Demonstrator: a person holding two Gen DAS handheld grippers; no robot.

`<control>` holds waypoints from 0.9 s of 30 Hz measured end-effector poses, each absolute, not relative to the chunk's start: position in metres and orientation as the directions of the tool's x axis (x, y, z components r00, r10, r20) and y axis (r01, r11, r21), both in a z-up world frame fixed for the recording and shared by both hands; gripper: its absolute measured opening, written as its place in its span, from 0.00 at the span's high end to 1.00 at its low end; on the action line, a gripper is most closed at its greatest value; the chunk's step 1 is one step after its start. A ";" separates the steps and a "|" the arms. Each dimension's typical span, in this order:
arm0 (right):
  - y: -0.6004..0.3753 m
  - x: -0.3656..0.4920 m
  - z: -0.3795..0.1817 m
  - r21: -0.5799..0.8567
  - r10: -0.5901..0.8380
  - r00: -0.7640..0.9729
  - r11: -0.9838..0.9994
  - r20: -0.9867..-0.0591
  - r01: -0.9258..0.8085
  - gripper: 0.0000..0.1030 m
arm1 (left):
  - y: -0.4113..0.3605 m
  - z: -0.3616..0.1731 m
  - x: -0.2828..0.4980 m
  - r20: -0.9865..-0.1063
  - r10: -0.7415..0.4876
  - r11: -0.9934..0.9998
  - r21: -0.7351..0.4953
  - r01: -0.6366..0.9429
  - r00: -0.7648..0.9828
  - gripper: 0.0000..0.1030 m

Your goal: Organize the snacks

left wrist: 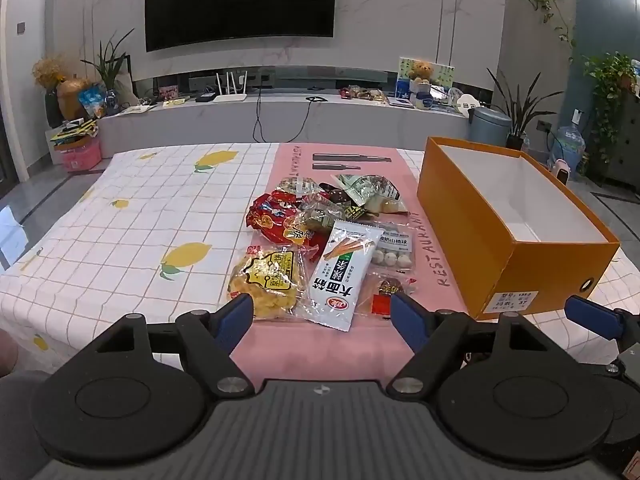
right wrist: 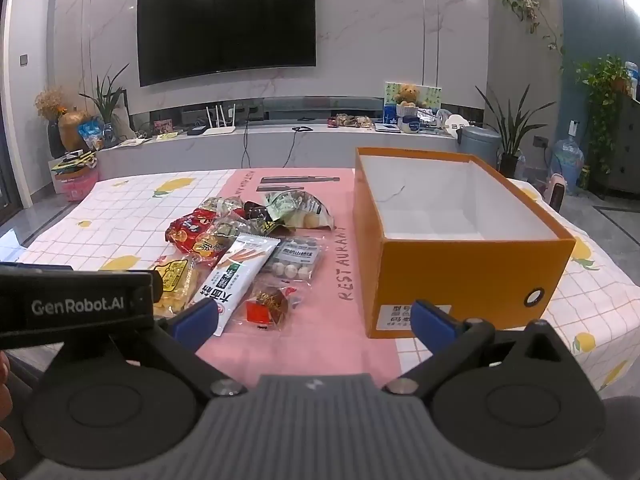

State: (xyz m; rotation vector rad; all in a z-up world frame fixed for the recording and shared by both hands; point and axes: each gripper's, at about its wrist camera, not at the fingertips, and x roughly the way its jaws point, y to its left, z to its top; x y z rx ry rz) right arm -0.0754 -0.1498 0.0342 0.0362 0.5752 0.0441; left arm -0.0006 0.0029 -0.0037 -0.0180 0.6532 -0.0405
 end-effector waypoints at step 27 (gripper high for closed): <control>-0.148 -0.069 0.033 0.042 0.051 0.831 0.999 -0.555 -0.033 0.03 | 0.005 -0.006 0.002 -0.616 -0.044 0.999 -0.029 0.033 0.786 0.11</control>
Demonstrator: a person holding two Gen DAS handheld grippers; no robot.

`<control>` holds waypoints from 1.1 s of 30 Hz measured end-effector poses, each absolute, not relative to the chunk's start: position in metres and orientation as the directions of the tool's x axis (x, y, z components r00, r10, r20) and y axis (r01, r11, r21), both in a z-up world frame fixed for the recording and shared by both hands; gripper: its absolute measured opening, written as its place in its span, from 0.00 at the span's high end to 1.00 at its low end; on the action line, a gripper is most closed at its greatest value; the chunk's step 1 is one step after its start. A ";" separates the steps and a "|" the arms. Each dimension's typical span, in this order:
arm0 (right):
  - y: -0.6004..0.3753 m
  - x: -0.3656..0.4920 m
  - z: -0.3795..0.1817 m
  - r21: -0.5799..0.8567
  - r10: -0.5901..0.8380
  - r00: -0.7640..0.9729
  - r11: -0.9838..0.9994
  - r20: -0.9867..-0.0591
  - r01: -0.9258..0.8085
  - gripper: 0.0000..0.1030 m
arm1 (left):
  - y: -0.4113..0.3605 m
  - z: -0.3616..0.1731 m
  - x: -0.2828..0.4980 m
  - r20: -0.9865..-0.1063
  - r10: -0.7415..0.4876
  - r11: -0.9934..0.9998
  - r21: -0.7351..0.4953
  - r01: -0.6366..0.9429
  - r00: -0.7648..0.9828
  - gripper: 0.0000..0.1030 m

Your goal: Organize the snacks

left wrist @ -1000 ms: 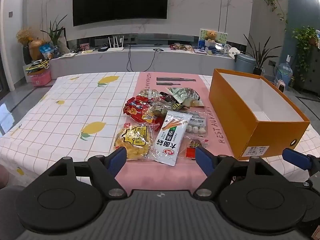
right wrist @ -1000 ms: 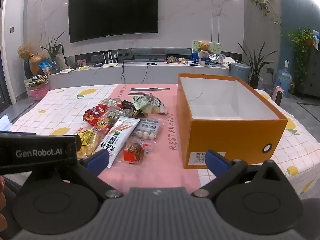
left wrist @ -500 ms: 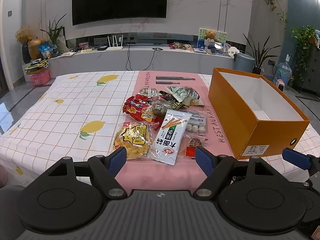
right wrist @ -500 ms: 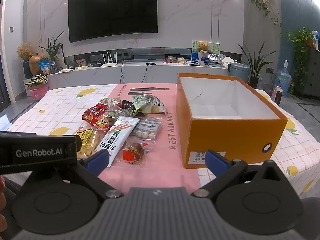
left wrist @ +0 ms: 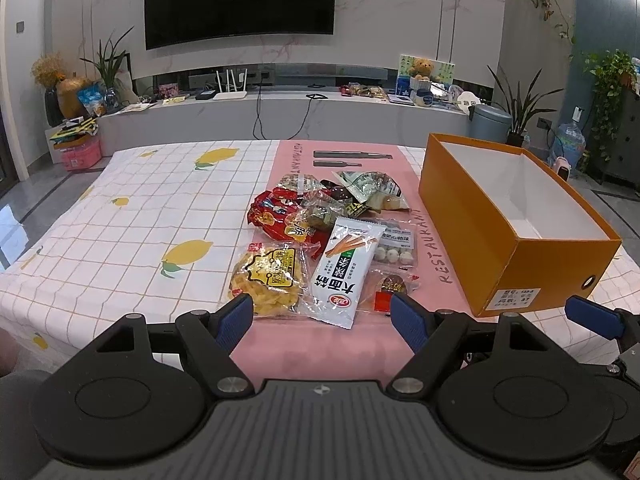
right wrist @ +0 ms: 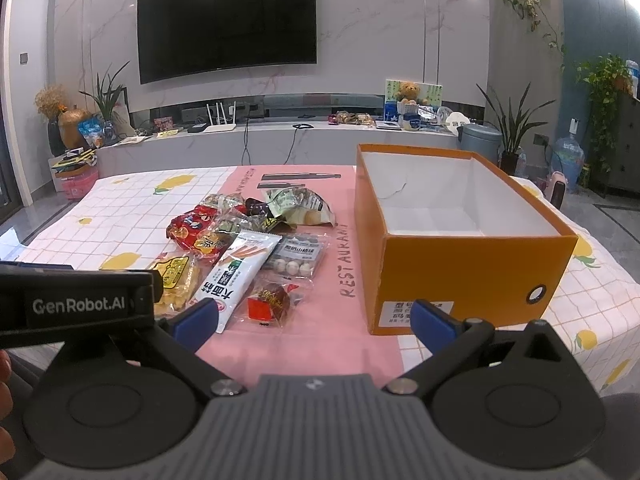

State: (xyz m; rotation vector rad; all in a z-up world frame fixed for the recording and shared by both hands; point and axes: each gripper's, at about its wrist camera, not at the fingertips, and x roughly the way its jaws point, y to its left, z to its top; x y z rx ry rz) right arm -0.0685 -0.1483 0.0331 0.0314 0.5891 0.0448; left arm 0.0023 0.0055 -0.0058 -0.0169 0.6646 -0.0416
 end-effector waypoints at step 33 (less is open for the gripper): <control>-0.145 -0.067 0.029 0.037 0.055 0.826 0.998 -0.561 -0.041 0.03 | 0.010 -0.009 0.004 -0.636 -0.038 0.999 -0.026 0.027 0.771 0.11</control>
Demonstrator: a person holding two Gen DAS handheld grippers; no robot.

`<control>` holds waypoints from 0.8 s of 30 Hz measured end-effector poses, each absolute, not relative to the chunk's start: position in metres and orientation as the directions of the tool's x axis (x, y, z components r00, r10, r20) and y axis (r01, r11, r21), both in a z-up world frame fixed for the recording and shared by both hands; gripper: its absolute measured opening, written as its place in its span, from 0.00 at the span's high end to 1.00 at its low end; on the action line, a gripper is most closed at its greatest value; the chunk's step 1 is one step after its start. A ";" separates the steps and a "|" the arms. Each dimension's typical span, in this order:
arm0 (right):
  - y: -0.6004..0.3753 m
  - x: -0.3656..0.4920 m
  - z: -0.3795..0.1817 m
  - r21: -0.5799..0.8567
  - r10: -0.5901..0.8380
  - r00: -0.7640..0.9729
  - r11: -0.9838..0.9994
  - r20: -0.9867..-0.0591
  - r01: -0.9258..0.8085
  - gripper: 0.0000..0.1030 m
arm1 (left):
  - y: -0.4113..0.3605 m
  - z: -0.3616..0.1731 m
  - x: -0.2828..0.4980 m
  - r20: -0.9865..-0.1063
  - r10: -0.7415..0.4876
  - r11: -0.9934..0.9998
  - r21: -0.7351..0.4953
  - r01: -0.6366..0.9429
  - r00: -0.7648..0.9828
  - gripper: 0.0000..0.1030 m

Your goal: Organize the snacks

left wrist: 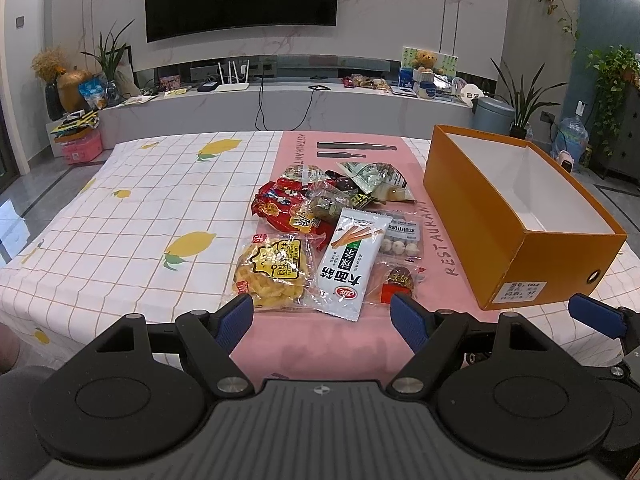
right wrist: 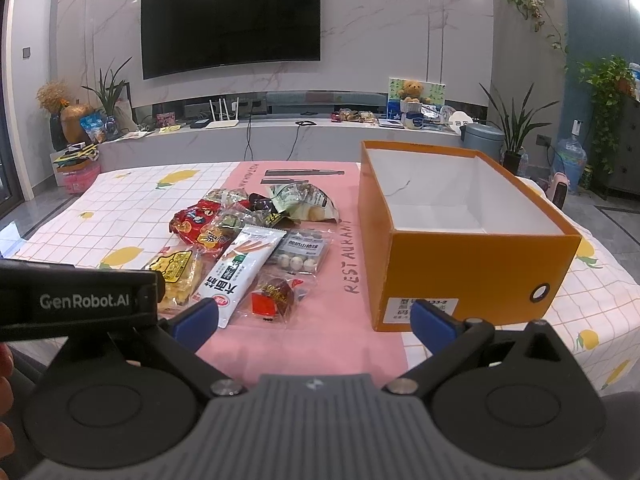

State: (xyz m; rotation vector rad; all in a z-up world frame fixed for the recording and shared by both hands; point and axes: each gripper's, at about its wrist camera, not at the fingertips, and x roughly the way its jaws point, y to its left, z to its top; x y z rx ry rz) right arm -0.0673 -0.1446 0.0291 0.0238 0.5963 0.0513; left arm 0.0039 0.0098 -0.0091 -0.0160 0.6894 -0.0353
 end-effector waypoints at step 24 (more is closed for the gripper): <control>-0.138 0.025 0.024 0.159 0.200 0.770 0.979 -0.605 -0.129 0.13 | 0.072 0.026 0.074 -0.613 0.063 0.998 0.040 -0.049 0.787 0.11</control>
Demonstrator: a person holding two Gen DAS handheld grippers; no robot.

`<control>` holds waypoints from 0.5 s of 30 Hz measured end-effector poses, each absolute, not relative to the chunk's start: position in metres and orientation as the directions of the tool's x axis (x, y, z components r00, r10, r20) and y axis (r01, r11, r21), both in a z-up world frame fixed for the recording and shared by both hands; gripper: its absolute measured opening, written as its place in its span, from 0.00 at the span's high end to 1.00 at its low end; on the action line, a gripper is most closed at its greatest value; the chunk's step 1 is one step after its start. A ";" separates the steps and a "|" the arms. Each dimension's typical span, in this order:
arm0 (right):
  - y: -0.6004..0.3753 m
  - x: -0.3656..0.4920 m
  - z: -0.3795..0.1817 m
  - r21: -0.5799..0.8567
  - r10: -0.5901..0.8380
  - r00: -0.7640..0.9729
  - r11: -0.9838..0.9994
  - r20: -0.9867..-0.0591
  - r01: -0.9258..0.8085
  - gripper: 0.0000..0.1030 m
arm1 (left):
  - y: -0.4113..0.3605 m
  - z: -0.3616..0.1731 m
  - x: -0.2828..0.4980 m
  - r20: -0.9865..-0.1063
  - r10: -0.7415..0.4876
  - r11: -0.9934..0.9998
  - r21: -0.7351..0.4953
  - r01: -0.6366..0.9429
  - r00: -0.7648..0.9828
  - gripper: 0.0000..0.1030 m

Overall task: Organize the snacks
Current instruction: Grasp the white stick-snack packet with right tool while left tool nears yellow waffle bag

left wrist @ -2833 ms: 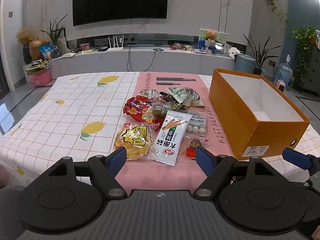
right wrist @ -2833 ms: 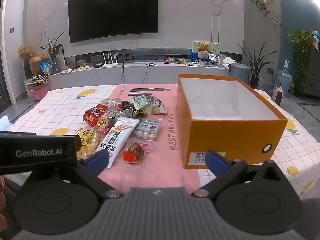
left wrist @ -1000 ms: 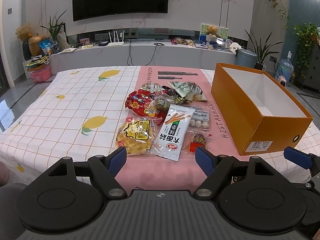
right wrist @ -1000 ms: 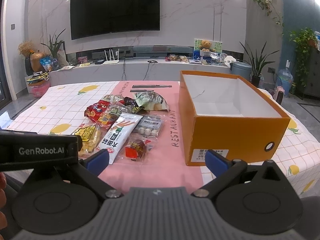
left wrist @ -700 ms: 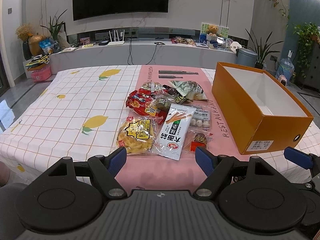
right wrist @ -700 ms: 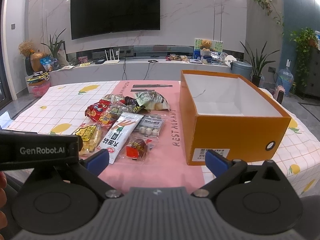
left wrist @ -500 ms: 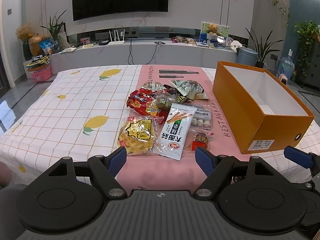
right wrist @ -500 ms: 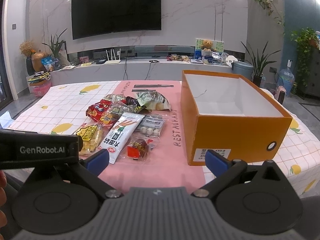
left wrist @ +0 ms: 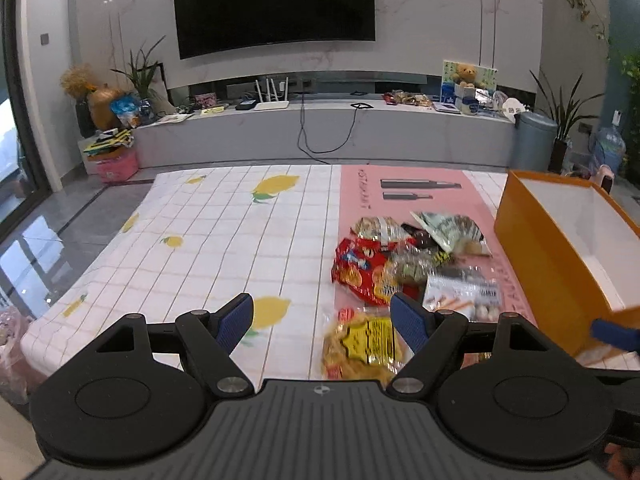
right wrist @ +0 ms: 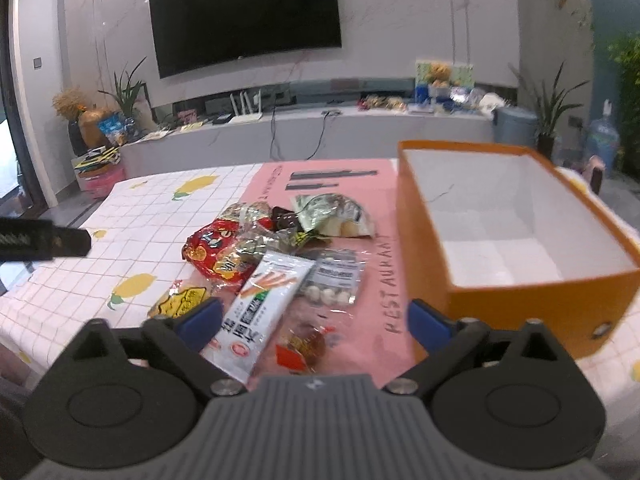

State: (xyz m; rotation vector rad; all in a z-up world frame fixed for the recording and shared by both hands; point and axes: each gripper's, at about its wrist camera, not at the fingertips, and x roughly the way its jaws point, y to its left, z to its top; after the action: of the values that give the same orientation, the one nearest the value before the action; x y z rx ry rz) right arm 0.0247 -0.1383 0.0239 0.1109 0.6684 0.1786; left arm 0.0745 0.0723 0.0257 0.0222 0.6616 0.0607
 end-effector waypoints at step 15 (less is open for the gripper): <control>-0.128 0.112 -0.040 0.251 0.311 0.614 0.950 -0.725 -0.184 0.32 | 0.058 -0.037 0.132 -0.729 -0.053 0.996 0.009 0.087 0.683 0.11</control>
State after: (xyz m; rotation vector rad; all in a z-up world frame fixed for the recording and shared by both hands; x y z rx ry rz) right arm 0.1118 -0.1275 -0.0403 0.1573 0.8640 0.2866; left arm 0.1318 0.0581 -0.0374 0.0436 0.8157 -0.0787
